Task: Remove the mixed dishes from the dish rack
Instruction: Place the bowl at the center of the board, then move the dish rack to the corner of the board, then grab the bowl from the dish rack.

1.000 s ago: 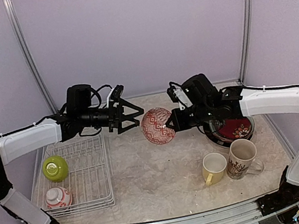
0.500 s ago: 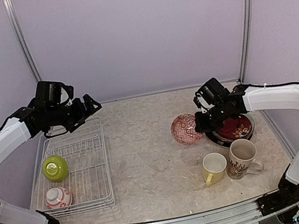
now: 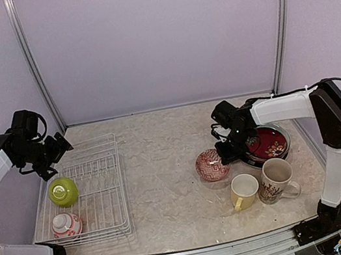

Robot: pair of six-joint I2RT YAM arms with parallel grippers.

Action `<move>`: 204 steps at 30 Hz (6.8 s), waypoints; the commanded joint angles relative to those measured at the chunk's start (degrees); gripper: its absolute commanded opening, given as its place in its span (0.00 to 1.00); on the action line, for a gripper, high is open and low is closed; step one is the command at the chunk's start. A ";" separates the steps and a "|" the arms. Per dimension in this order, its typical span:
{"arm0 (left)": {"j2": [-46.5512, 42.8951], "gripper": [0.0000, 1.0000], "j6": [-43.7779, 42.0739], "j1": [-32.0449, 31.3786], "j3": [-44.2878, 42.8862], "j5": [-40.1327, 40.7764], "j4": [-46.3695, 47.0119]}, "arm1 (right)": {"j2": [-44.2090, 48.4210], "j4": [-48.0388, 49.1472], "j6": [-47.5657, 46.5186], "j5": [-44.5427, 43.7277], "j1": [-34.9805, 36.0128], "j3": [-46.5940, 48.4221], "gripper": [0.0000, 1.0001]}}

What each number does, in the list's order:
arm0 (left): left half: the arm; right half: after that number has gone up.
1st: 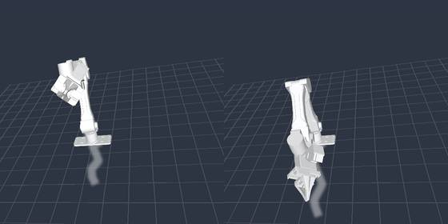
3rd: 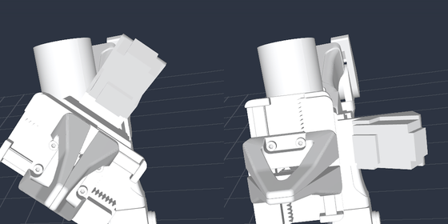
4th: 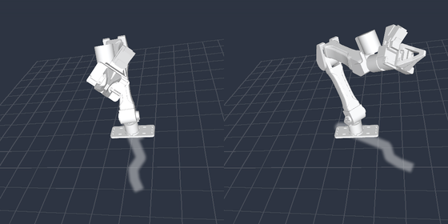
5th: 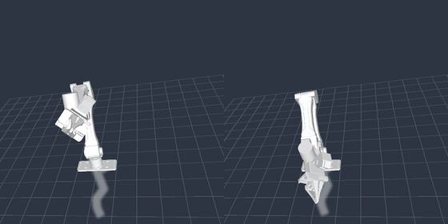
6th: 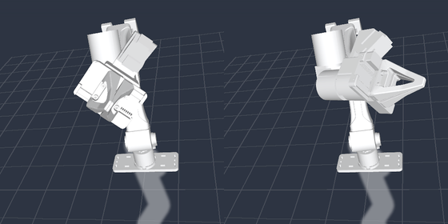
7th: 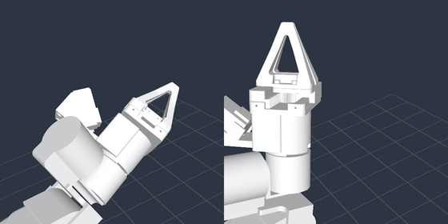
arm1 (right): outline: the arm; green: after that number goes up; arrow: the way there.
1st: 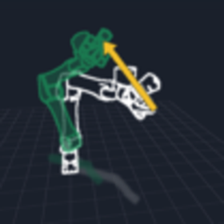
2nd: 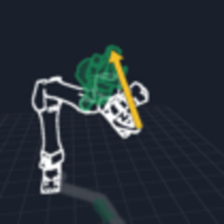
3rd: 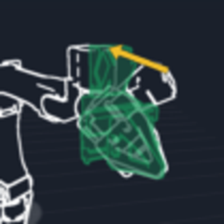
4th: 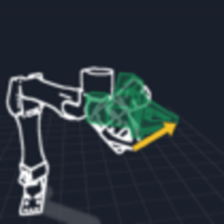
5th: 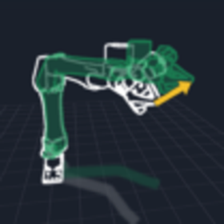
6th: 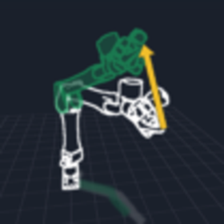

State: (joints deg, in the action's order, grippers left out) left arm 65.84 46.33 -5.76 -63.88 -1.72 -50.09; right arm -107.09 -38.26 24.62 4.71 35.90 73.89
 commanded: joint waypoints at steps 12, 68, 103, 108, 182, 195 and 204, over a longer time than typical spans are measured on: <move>-2.86 0.99 7.95 9.90 4.96 4.96 -13.62 | 5.64 2.25 -4.30 0.52 0.05 -2.02 0.53; 2.52 0.99 -4.47 8.11 11.71 -12.86 3.80 | 18.42 8.90 -2.12 5.65 0.44 -6.71 0.82; 18.98 0.82 6.58 -5.56 -3.96 10.66 -3.74 | 20.71 10.84 -0.94 5.13 0.49 -10.52 0.83; 20.79 0.82 8.16 -7.96 -3.04 10.28 -2.86 | 21.21 11.05 -0.72 5.13 0.48 -11.02 0.83; -2.97 0.46 20.39 2.11 21.13 8.93 -7.30 | 22.62 13.47 0.28 7.34 0.50 -12.44 0.83; 2.97 0.12 16.70 2.92 19.87 8.07 -5.05 | 23.20 12.87 0.92 6.29 0.53 -12.12 0.83; -2.68 0.03 13.20 2.88 13.96 8.43 -9.99 | 22.14 11.90 0.86 5.52 0.51 -10.39 0.83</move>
State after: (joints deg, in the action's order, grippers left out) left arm 66.04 61.58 -3.14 -45.25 5.89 -60.25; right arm -85.32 -25.15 25.17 11.38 35.99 62.00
